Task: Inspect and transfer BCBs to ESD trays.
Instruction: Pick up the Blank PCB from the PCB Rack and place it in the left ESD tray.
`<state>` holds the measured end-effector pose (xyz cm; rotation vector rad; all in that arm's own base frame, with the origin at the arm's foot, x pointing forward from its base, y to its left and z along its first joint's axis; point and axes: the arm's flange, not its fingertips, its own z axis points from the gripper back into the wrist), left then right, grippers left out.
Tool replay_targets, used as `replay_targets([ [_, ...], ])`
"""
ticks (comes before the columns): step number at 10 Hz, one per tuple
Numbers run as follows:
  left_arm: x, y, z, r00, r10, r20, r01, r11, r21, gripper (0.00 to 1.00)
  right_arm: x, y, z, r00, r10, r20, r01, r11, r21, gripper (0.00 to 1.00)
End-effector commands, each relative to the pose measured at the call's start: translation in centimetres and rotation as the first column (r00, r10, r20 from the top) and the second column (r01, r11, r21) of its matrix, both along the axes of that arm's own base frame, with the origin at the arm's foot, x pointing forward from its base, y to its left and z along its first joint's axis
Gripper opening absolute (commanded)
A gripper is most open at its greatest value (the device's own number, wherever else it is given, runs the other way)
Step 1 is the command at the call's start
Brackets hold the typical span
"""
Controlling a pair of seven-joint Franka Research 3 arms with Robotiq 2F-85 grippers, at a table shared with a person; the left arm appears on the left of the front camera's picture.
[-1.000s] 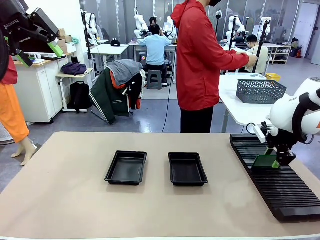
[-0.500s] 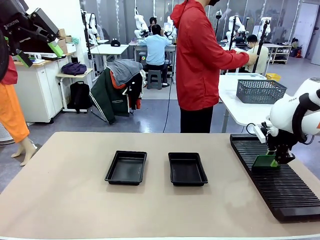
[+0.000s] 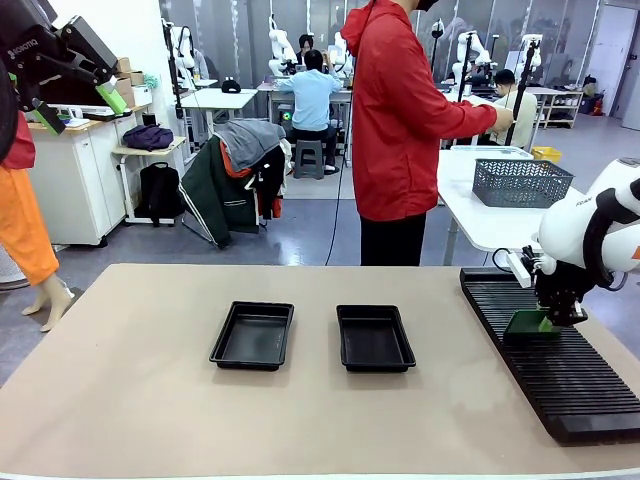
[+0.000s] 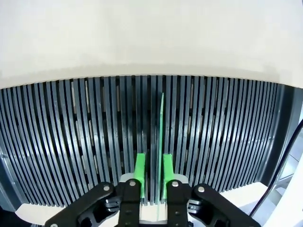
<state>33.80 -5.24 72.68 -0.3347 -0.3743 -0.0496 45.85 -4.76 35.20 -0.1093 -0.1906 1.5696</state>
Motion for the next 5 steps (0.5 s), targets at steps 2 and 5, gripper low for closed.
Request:
replay_targets([
  [2, 0.02, -0.07, -0.08, 1.000, 0.000, -0.002, 0.000, 1.000, 0.001, 1.00, 0.18, -0.19, -0.13, 0.999, -0.026, 0.026, 0.027, 1.000, -0.016, 0.12],
  [5, 0.02, -0.07, -0.08, 1.000, 0.000, -0.002, 0.000, 1.000, 0.001, 1.00, 0.40, -0.13, -0.29, 0.999, -0.029, 0.021, 0.030, 0.999, -0.020, 0.00],
])
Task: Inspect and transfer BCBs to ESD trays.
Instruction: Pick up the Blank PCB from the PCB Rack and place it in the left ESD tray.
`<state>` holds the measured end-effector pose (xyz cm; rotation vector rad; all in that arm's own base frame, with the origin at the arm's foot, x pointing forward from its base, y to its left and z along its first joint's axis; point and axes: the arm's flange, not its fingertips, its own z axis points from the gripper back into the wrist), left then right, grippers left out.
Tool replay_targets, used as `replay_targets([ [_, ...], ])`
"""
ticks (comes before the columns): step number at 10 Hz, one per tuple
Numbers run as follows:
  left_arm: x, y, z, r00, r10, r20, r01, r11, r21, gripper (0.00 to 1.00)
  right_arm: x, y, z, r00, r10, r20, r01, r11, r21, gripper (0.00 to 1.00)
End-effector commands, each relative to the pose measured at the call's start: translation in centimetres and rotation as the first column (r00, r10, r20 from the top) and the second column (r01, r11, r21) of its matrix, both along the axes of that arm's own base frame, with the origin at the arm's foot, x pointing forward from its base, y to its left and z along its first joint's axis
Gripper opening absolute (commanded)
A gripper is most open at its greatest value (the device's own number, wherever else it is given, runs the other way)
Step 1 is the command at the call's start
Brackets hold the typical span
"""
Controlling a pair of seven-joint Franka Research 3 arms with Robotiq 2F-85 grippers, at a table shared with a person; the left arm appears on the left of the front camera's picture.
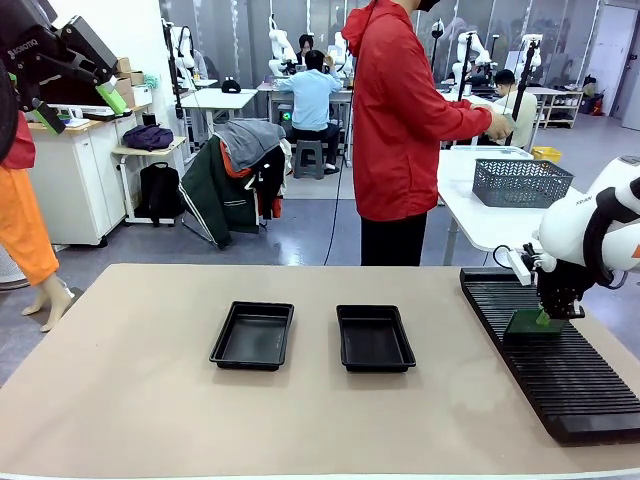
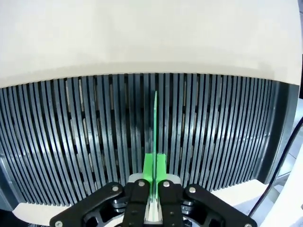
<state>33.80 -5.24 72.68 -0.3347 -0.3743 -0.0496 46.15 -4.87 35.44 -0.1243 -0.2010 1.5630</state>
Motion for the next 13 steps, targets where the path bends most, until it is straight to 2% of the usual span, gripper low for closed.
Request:
replay_targets([
  [1, 0.0, -0.1, -0.1, 1.000, 0.000, -0.002, 0.000, 1.000, 0.001, 1.00, 0.2, 0.0, -0.5, 1.000, -0.023, 0.004, 0.023, 1.000, -0.016, 0.00],
  [4, 0.0, -0.1, -0.1, 1.000, 0.000, -0.002, 0.000, 1.000, 0.001, 1.00, 0.3, -0.1, 1.3, 1.000, -0.024, 0.009, 0.025, 0.999, -0.037, 0.00],
  [9, 0.0, -0.1, -0.1, 1.000, 0.000, -0.002, 0.000, 1.000, 0.001, 1.00, -0.3, -0.9, 14.5, 1.000, -0.024, -0.008, 0.023, 0.995, -0.094, 0.00],
  [11, 0.0, -0.1, -0.1, 1.000, 0.000, -0.002, 0.000, 1.000, 0.001, 1.00, -0.5, -1.4, 19.1, 1.000, -0.002, 0.004, 0.002, 0.997, -0.078, 0.00],
  [13, 0.0, -0.1, -0.1, 1.000, 0.000, -0.002, 0.000, 1.000, 0.001, 1.00, -0.7, -2.3, 23.1, 0.999, -0.013, -0.030, 0.011, 0.998, -0.059, 0.00],
])
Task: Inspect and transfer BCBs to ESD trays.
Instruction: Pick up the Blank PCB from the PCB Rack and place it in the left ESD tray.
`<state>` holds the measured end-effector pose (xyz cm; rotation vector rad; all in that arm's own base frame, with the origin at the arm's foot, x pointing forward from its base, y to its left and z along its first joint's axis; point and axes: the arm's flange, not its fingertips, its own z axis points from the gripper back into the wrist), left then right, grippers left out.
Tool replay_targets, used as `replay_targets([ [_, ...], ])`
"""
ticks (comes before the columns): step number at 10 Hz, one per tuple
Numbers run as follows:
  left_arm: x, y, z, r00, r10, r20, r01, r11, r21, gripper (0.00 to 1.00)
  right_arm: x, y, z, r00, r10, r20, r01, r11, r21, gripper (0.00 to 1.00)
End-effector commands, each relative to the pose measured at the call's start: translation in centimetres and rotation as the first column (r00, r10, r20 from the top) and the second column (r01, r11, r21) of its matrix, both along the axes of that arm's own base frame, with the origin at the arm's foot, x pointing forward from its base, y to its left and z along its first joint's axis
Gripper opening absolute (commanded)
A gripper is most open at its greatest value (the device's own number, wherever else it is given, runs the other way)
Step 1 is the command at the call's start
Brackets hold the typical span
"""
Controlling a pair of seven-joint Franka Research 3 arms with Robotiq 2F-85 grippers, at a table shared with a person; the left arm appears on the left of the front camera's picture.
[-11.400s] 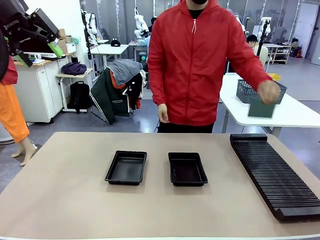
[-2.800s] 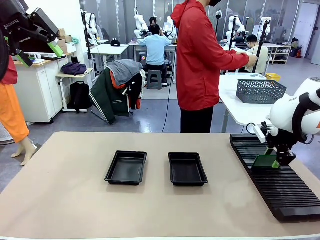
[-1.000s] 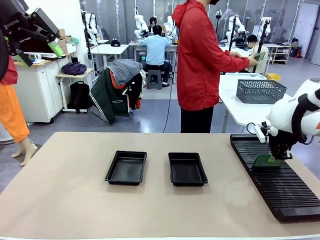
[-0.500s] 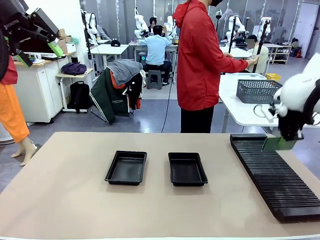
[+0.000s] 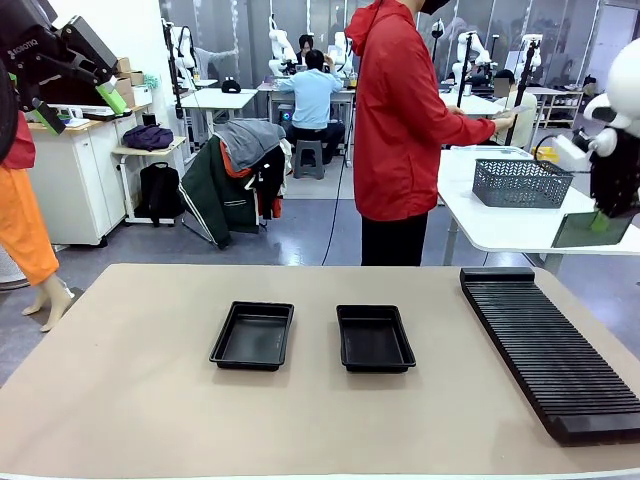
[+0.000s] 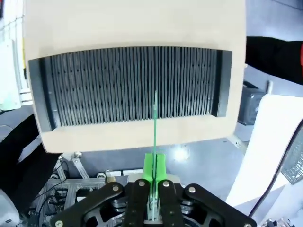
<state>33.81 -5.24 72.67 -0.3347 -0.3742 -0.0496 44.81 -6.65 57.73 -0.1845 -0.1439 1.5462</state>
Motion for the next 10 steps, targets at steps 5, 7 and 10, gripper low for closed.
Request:
replay_targets([
  [5, 0.0, -0.1, -0.1, 1.000, 0.000, -0.002, 0.000, 1.000, 0.001, 1.00, -0.9, -1.9, 7.8, 1.000, -0.001, -0.010, 0.001, 0.998, 0.068, 0.00],
  [7, 0.0, -0.1, -0.1, 1.000, 0.000, -0.002, 0.000, 1.000, 0.001, 1.00, -1.1, -2.1, 8.6, 1.000, -0.006, -0.004, 0.006, 0.997, 0.078, 0.00],
  [10, 0.0, -0.1, -0.1, 1.000, 0.000, -0.002, 0.000, 1.000, 0.001, 1.00, -1.4, -2.0, 8.6, 1.000, -0.029, 0.009, 0.028, 0.999, 0.047, 0.00],
])
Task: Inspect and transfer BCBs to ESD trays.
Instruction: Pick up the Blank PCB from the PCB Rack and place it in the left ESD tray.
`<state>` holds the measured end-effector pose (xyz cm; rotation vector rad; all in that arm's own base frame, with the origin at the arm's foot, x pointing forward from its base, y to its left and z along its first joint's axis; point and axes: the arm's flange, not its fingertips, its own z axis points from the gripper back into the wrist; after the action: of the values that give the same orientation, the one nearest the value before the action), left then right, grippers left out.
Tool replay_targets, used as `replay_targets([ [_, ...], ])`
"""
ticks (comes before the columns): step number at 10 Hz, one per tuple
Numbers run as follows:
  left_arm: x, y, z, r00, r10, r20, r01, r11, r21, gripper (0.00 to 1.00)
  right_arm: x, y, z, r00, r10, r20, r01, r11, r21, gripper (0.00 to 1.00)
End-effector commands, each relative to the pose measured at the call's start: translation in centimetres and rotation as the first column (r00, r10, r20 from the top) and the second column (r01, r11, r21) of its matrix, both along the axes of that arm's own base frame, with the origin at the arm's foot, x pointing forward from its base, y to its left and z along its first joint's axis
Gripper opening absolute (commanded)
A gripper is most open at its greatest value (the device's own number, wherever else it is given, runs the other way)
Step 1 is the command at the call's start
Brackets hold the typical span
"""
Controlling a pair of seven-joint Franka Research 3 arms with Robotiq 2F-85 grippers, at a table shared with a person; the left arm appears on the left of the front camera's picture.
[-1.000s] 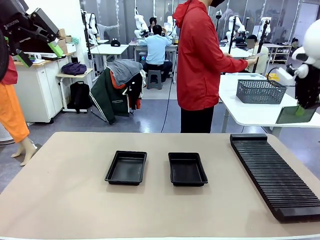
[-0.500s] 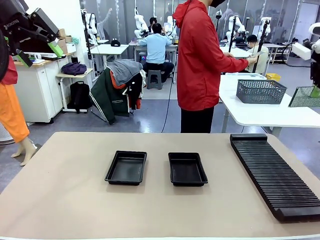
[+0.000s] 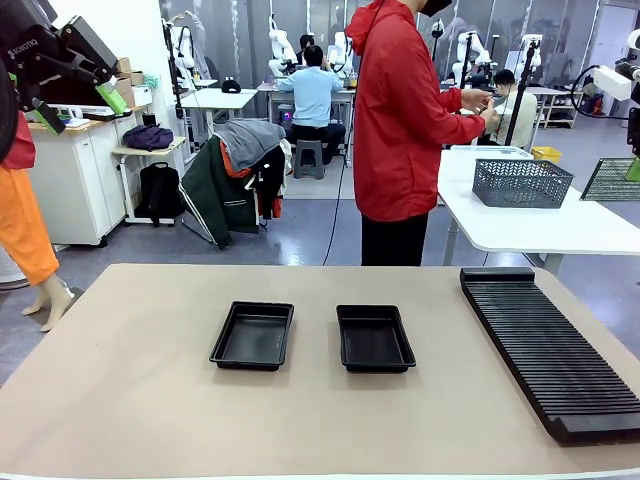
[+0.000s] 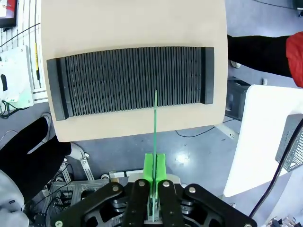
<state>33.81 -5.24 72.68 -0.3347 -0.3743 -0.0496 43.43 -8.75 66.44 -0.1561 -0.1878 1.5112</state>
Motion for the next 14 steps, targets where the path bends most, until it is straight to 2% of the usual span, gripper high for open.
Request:
replay_targets([
  [1, 0.01, -0.07, -0.08, 1.000, 0.000, -0.002, 0.000, 1.000, 0.001, 1.00, 0.01, 0.09, -0.07, 1.000, 0.001, -0.002, -0.001, 1.000, -0.003, 0.00],
  [13, 0.01, -0.07, -0.08, 1.000, 0.000, -0.002, 0.000, 1.000, 0.001, 1.00, 0.01, 0.09, -0.07, 1.000, 0.001, -0.002, -0.001, 1.000, -0.003, 0.00],
  [14, 0.01, -0.07, -0.08, 1.000, 0.000, -0.002, 0.000, 1.000, 0.001, 1.00, 0.00, 0.00, -0.01, 1.000, 0.000, 0.000, 0.000, 1.000, 0.000, 0.03],
])
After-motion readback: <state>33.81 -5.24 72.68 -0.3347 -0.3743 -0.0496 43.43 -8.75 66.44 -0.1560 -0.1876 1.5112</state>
